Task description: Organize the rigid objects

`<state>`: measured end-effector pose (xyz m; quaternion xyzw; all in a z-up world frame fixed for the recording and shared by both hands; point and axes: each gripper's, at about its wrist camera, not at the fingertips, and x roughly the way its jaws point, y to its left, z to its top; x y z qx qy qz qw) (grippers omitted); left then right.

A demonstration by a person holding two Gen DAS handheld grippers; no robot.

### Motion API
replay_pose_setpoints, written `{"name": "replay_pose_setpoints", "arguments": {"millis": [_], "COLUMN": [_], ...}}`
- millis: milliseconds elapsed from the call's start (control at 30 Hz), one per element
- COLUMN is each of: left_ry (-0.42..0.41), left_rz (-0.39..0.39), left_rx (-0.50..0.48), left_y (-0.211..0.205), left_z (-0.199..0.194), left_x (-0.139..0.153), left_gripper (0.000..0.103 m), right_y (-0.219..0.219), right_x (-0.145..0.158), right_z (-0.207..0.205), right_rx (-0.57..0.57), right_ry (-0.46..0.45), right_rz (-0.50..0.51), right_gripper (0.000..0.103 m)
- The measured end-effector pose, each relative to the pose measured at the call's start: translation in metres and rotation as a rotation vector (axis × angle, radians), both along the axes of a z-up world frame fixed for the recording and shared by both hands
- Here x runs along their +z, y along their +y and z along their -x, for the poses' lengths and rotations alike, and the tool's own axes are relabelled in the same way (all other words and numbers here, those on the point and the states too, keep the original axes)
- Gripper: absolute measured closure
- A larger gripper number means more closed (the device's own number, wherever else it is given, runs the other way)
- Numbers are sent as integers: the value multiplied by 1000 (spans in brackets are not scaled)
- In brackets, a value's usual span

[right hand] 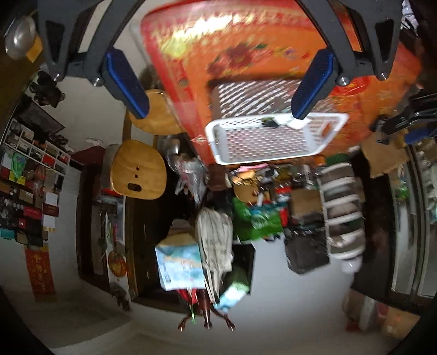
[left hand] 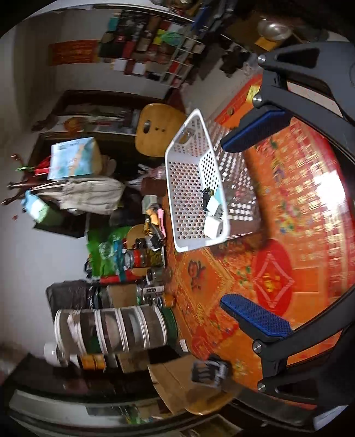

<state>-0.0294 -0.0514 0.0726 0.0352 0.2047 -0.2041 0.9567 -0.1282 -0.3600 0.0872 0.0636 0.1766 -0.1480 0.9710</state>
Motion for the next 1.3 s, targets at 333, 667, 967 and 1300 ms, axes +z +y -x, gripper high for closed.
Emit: {"name": "replay_pose_setpoints", "arguments": {"millis": [333,667,967,1300], "left_ry": [-24,-17,6,21], "left_rz": [38,20,0,-14], "left_rx": [28,49,57,70], "left_y": [41,35,27,25], "left_z": [116,127,120,111], "left_x": [-4,-1,-1,-3], "left_gripper": [1,1,1,1], "right_y": [76,82,79,85], "right_x": [-1,-2,-2,-5], "right_z": [76,71,71,67], "right_rx": [117,106,100,117], "right_ry": [0,35,35,54], "right_rz": [-46,-4,-11,3], "right_gripper": [0,0,0,0]}}
